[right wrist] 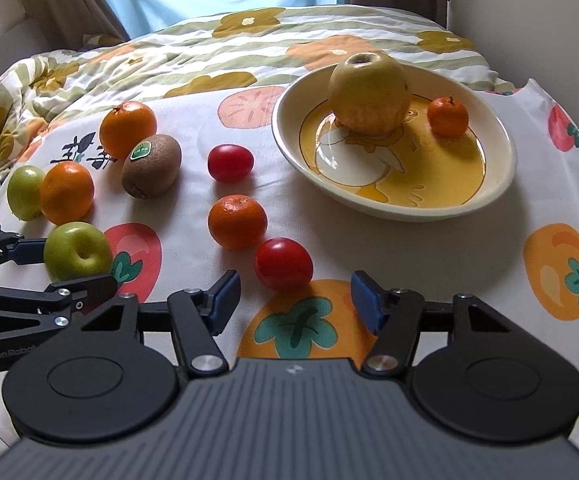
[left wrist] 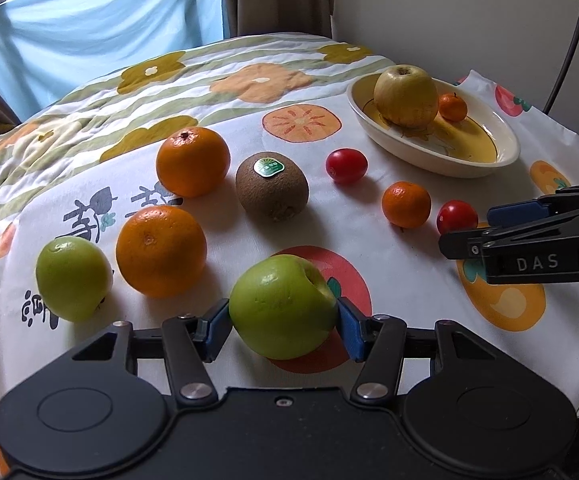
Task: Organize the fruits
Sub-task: 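Move the left gripper to the green apple and grasp it, then lift the green apple with the left gripper while the right gripper grasps a red tomato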
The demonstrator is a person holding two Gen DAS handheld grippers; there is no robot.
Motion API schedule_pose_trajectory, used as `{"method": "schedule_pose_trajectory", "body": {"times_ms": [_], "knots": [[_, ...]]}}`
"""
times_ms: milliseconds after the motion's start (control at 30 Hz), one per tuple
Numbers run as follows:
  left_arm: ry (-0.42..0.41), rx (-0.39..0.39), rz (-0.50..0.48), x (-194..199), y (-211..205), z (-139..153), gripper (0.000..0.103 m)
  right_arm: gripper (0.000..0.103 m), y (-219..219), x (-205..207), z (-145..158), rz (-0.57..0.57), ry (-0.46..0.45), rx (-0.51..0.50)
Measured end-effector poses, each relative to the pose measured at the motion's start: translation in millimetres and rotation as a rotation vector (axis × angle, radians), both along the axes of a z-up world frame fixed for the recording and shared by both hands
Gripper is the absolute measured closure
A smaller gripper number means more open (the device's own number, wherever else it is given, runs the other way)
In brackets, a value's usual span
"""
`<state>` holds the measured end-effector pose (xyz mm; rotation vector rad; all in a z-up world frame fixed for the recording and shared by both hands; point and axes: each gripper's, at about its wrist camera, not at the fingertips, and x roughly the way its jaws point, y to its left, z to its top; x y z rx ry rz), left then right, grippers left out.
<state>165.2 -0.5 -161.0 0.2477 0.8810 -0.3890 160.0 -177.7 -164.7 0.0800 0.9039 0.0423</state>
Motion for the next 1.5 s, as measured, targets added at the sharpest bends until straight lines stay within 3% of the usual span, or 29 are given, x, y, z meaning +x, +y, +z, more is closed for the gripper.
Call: {"method": "schedule_pose_trajectory", "body": {"times_ms": [467, 633, 1067, 1500], "knots": [[0.014, -0.016, 0.088, -13, 5, 9, 0.043, 0.041, 1, 3, -3, 0.067, -0.015, -0.019], [0.017, -0.028, 0.118, -26, 6, 16, 0.043, 0.056, 2, 6, -4, 0.124, -0.033, -0.028], [-0.039, -0.060, 0.193, -56, -10, 57, 0.043, 0.056, -29, -17, 33, 0.121, -0.069, 0.000], [-0.145, -0.092, 0.246, -76, -70, 107, 0.043, 0.056, -100, -33, 84, 0.148, -0.130, 0.006]]}}
